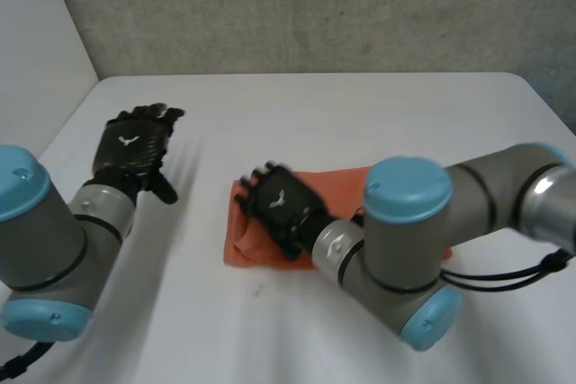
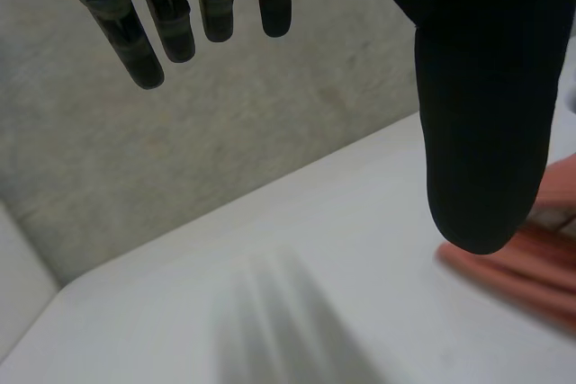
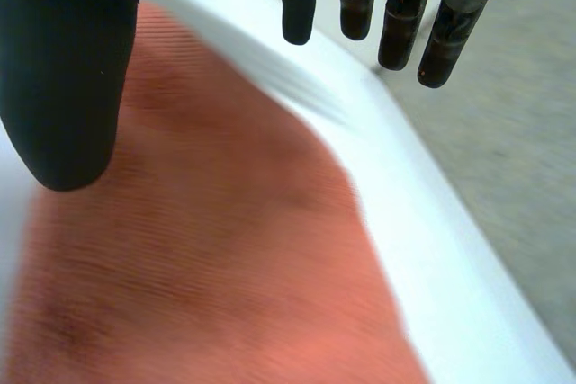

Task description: Fold the laundry

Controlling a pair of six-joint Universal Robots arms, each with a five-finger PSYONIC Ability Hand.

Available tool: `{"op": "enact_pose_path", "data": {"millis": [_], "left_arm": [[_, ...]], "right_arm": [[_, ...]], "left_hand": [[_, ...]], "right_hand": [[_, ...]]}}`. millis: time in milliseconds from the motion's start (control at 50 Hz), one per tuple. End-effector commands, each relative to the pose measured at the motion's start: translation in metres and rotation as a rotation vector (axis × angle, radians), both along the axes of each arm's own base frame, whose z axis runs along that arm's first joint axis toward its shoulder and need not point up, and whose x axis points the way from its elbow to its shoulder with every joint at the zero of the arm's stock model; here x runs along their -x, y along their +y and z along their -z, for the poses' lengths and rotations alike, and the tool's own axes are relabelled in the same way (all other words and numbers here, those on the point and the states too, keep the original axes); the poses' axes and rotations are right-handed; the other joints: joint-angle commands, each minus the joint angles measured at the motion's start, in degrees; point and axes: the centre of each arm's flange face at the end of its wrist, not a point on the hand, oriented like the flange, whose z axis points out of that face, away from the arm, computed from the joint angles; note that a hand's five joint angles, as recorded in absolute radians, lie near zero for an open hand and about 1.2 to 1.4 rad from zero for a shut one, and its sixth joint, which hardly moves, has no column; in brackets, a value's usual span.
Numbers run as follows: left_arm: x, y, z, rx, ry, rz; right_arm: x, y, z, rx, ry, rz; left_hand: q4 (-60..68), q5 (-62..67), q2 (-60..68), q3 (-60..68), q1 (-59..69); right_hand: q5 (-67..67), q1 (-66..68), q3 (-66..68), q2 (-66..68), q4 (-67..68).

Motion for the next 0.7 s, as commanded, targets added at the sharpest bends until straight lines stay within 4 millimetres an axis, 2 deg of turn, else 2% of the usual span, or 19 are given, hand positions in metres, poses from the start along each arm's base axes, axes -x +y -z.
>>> {"op": "enact_pose_path", "data": {"millis": [20,40,60,80,100,120,160,180,220,280,320,400,500,540,560,600,620,640,700], "left_arm": [[0.043,0.027,-0.018,0.059,0.03,0.146],[0.054,0.035,-0.02,0.067,0.033,0.184],[0.054,0.035,-0.02,0.068,0.033,0.184],[0.065,0.042,-0.021,0.078,0.036,0.222],[0.077,0.05,-0.018,0.075,0.037,0.262],[0.078,0.05,-0.018,0.075,0.037,0.262],[0.1,0.061,-0.004,0.059,0.027,0.328],[0.1,0.061,-0.004,0.059,0.027,0.328],[0.113,0.061,0.011,0.035,0.013,0.348],[0.117,0.059,0.02,0.021,0.001,0.353],[0.12,0.056,0.034,-0.005,-0.016,0.354],[0.121,0.054,0.043,-0.023,-0.028,0.355],[0.12,0.054,0.053,-0.043,-0.043,0.351],[0.118,0.054,0.055,-0.046,-0.054,0.346],[0.118,0.054,0.055,-0.046,-0.054,0.346],[0.115,0.052,0.055,-0.039,-0.075,0.339],[0.115,0.052,0.055,-0.039,-0.075,0.338],[0.112,0.05,0.054,-0.037,-0.083,0.329],[0.105,0.048,0.049,-0.027,-0.092,0.311]], "right_arm": [[0.036,-0.03,-0.044,-0.07,-0.147,0.216],[0.047,-0.033,-0.049,-0.105,-0.177,0.251],[0.059,-0.036,-0.05,-0.139,-0.196,0.291],[0.059,-0.036,-0.05,-0.14,-0.197,0.291],[0.07,-0.039,-0.046,-0.177,-0.203,0.33],[0.07,-0.039,-0.046,-0.178,-0.203,0.331],[0.095,-0.046,-0.03,-0.237,-0.181,0.412],[0.095,-0.046,-0.03,-0.237,-0.181,0.413],[0.118,-0.05,-0.014,-0.274,-0.146,0.487],[0.132,-0.054,-0.007,-0.289,-0.128,0.536],[0.155,-0.061,0.006,-0.296,-0.075,0.602],[0.169,-0.063,0.015,-0.27,-0.012,0.625],[0.183,-0.07,0.021,-0.217,0.022,0.651],[0.186,-0.072,0.022,-0.206,0.019,0.651],[0.186,-0.072,0.022,-0.206,0.019,0.651],[0.186,-0.074,0.022,-0.193,0.008,0.649],[0.186,-0.074,0.022,-0.193,0.008,0.649],[0.185,-0.075,0.021,-0.184,0.001,0.647],[0.184,-0.08,0.017,-0.153,-0.015,0.646]], "left_hand": [[0.4,-1.5,0.6,0.3,-0.3],[0.4,-1.5,0.6,0.3,-0.3],[0.4,-1.5,0.6,0.3,-0.3],[0.4,-1.5,0.6,0.3,-0.3],[0.4,-1.5,0.6,0.3,-0.3],[0.4,-1.5,0.6,0.3,-0.3],[0.5,-1.3,0.7,0.5,-0.1],[0.5,-1.3,0.7,0.5,-0.1],[0.7,-1.2,0.9,0.7,0.0],[0.7,-1.2,0.9,0.7,0.0],[0.9,-1.0,1.1,0.8,0.2],[0.9,-1.0,1.1,0.8,0.2],[0.7,-1.2,0.9,0.7,0.0],[0.9,-1.0,1.1,0.8,0.2],[0.9,-1.0,1.1,0.8,0.2],[0.7,-1.2,0.9,0.7,0.0],[0.7,-1.2,0.9,0.7,0.0],[0.7,-1.2,0.9,0.7,0.0],[0.7,-1.2,0.9,0.7,0.0]], "right_hand": [[-4.1,-2.1,-2.3,-2.7,-3.3],[-4.1,-2.1,-2.3,-2.7,-3.3],[-4.1,-2.1,-2.3,-2.7,-3.3],[-4.1,-2.1,-2.3,-2.7,-3.3],[-4.1,-2.1,-2.3,-2.7,-3.3],[-4.1,-2.1,-2.3,-2.7,-3.3],[-4.1,-2.1,-2.3,-2.7,-3.3],[-4.1,-2.1,-2.3,-2.7,-3.3],[-4.1,-2.1,-2.3,-2.7,-3.3],[-4.1,-2.1,-2.3,-2.7,-3.3],[-4.1,-2.1,-2.3,-2.7,-3.3],[-4.1,-2.1,-2.3,-2.7,-3.3],[13.7,15.7,15.5,15.0,14.4],[34.1,36.1,35.9,35.5,34.8],[34.2,36.2,36.0,35.6,35.0],[52.9,54.9,54.7,54.3,53.7],[53.0,55.0,54.8,54.4,53.8],[64.9,66.8,66.7,66.2,65.6],[65.9,67.9,67.7,67.3,66.7]]}}
